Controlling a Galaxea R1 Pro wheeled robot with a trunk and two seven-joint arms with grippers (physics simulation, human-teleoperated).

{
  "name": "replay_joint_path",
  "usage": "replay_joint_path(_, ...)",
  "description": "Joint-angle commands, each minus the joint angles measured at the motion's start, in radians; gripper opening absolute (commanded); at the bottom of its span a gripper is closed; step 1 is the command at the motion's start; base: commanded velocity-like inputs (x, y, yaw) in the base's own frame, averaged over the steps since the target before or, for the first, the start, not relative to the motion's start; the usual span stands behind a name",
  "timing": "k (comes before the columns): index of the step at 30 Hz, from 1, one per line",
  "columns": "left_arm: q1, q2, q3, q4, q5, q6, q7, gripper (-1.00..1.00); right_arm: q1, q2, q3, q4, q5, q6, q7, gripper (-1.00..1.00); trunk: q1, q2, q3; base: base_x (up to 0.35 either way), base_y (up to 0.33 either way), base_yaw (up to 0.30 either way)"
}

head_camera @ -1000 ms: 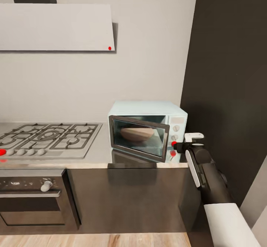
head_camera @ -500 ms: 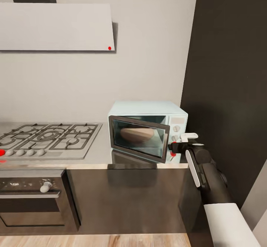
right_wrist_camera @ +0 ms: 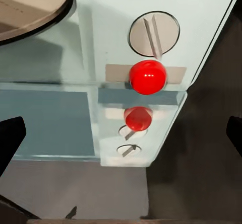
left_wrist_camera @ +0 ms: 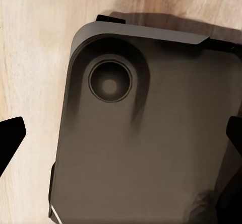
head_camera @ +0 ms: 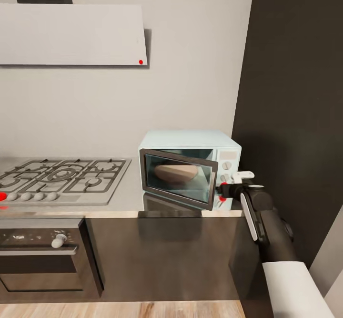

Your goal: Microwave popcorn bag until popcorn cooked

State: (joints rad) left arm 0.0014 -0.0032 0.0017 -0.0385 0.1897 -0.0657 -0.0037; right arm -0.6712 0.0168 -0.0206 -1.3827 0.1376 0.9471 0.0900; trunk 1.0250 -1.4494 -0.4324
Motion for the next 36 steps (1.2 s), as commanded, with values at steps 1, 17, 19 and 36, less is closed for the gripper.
replay_joint_path(1, 0.0, 0.0, 0.0, -0.001, 0.007, -0.002, 0.0, 1.0, -0.001, 0.0, -0.006, -0.003, 0.004, 0.004, 0.004, 1.0, 0.0, -0.001, -0.001, 0.0, 0.0, 0.0)
replay_joint_path(17, 0.0, 0.0, -0.004, -0.001, 0.005, -0.002, -0.001, 1.0, -0.001, -0.001, -0.006, -0.015, -0.03, 0.004, -0.041, 1.0, 0.0, -0.001, -0.001, 0.105, 0.0, 0.0)
replay_joint_path(19, 0.0, 0.0, -0.003, -0.001, 0.005, -0.002, -0.001, 1.0, -0.001, -0.001, -0.006, -0.015, -0.032, 0.004, -0.036, 1.0, 0.0, -0.001, -0.001, 0.008, 0.0, 0.0)
replay_joint_path(36, 0.0, 0.0, -0.005, -0.001, 0.005, -0.002, -0.001, 1.0, -0.001, -0.005, -0.005, -0.018, -0.046, 0.018, 0.155, 1.0, 0.0, -0.001, -0.001, 0.0, 0.0, 0.0)
